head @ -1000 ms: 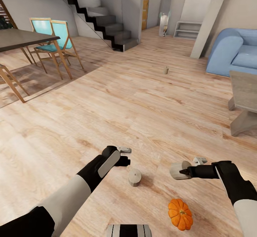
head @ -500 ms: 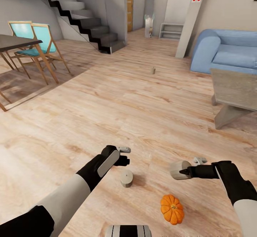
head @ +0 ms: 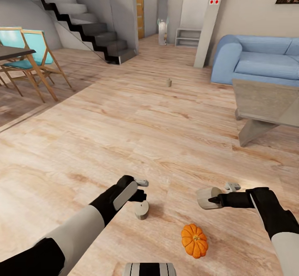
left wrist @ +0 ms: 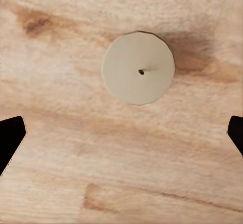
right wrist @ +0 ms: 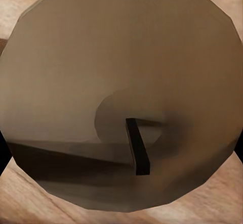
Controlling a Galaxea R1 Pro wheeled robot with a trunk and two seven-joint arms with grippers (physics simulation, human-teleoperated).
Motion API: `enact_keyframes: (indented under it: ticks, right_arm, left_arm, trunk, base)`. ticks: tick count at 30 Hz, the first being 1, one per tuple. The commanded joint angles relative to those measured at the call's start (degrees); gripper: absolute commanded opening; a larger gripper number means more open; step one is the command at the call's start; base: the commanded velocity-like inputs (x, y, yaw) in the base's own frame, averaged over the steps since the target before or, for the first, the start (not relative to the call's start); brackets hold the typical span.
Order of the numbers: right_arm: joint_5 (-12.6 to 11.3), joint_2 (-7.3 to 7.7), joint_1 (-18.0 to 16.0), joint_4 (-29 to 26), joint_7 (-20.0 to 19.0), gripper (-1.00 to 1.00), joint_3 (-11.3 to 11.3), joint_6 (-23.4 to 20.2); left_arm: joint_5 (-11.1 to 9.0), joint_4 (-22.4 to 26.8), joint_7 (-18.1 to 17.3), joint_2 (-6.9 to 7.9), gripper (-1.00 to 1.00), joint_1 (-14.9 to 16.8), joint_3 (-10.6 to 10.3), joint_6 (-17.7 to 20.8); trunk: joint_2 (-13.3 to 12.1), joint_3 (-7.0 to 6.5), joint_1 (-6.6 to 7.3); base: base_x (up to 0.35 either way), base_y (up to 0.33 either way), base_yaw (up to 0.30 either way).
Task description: Place each of the two pumpkins and all three candles from the living room inside a cabinet in the living room (use any cabinet), then make sure every cabinet is closed, and position the cauldron so it is next to a table in the living room.
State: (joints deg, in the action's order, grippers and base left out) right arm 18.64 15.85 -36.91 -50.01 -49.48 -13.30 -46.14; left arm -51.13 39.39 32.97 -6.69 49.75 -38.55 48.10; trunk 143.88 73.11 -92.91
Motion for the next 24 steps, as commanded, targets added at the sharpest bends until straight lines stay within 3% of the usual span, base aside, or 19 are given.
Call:
enact_keyframes:
  ticks: [1,2,4,14,24]
  right_arm:
    - [0.01,-0.01,0.00,0.00,-0.01,-1.00,0.00,-0.01]
    - [0.01,-0.02,0.00,0.00,-0.01,-1.00,-0.01,-0.01]
    - [0.00,-0.03,0.00,0.00,-0.01,-1.00,-0.01,-0.01]
    - [-0.01,-0.11,0.00,0.00,-0.01,-1.00,0.03,-0.01]
    - [-0.09,-0.20,0.00,0.00,-0.01,-1.00,0.03,-0.01]
  left_arm:
    - [-0.06,0.03,0.01,0.01,1.00,0.00,-0.99,-0.01]
    - [-0.20,0.12,0.07,0.01,1.00,-0.01,-2.16,-0.02]
    - [-0.28,0.06,0.08,0.03,1.00,-0.01,-2.51,-0.06]
    - [-0.50,-0.10,-0.41,0.40,1.00,-0.01,-2.67,-0.92]
    - [-0.46,-0.01,-0.45,0.37,1.00,-0.01,-2.76,-1.08]
  trunk:
    - [0.00,0.00,0.00]
    - [0.00,0.00,0.00]
    - [0.00,0.00,0.00]
    - [0.00,0.00,0.00]
    - [0.00,-0.16,0.00]
  base:
    - [0.000,0.000,-0.003]
    - [0.000,0.000,0.000]
    - [0.000,0.000,0.000]
    - [0.166,0.000,0.000]
    - [0.024,0.000,-0.051]
